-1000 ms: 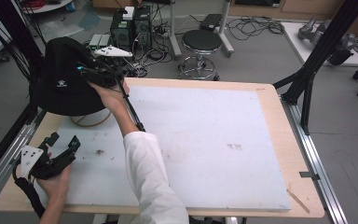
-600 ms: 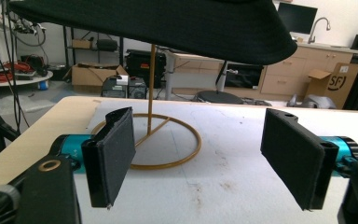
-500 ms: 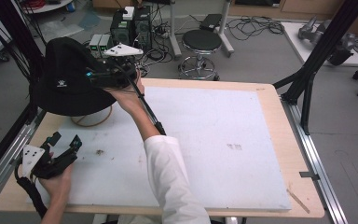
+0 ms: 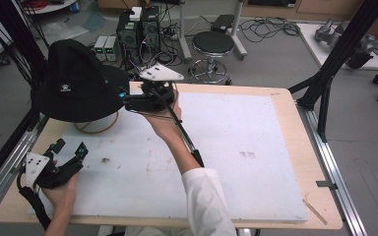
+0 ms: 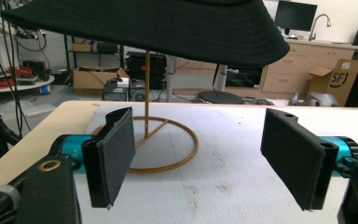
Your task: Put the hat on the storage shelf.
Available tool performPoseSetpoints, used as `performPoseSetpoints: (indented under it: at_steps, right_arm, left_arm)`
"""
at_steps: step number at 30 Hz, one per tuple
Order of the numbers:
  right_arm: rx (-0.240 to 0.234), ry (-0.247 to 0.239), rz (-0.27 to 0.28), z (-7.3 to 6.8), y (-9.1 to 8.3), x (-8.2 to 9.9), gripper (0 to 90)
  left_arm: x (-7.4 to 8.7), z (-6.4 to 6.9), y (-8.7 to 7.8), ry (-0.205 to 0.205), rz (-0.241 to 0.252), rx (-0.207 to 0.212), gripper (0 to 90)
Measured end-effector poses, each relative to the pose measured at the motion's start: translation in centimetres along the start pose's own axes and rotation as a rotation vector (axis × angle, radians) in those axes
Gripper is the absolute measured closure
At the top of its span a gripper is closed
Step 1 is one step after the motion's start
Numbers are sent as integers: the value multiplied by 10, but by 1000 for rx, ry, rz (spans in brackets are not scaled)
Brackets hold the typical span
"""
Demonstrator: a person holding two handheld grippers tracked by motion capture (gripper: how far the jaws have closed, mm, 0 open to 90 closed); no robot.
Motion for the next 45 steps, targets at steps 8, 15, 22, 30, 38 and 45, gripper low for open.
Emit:
performPoseSetpoints:
  at_steps: [8, 15, 22, 30, 38, 45]
  right_arm:
    - [110, 56, 45, 41, -59, 4, 105]
    - [229, 118, 91, 90, -118, 19, 105]
    - [289, 147, 121, 114, -156, 37, 108]
    - [396, 174, 94, 143, -193, 74, 107]
    - [476, 203, 52, 166, -221, 112, 107]
    - [550, 216, 34, 175, -238, 141, 107]
  left_arm:
    - [1, 0, 1, -13, -6, -7, 262]
    - [0, 6, 5, -5, -6, 3, 262]
    - [0, 12, 7, 8, -6, 14, 262]
    - [1, 12, 10, 7, -11, 14, 262]
    - [0, 10, 12, -5, -8, 8, 262]
    - [0, 10, 12, -4, -3, 6, 262]
Point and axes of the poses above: each handheld gripper's, and its own axes: y roughly forward along the jaws, x roughly out of its underside, z roughly to its right, the point moved 6 cm from there along y, roughly forward along the jaws, and after that the axes turned 3 degrees about y, right-handed, at the moved point
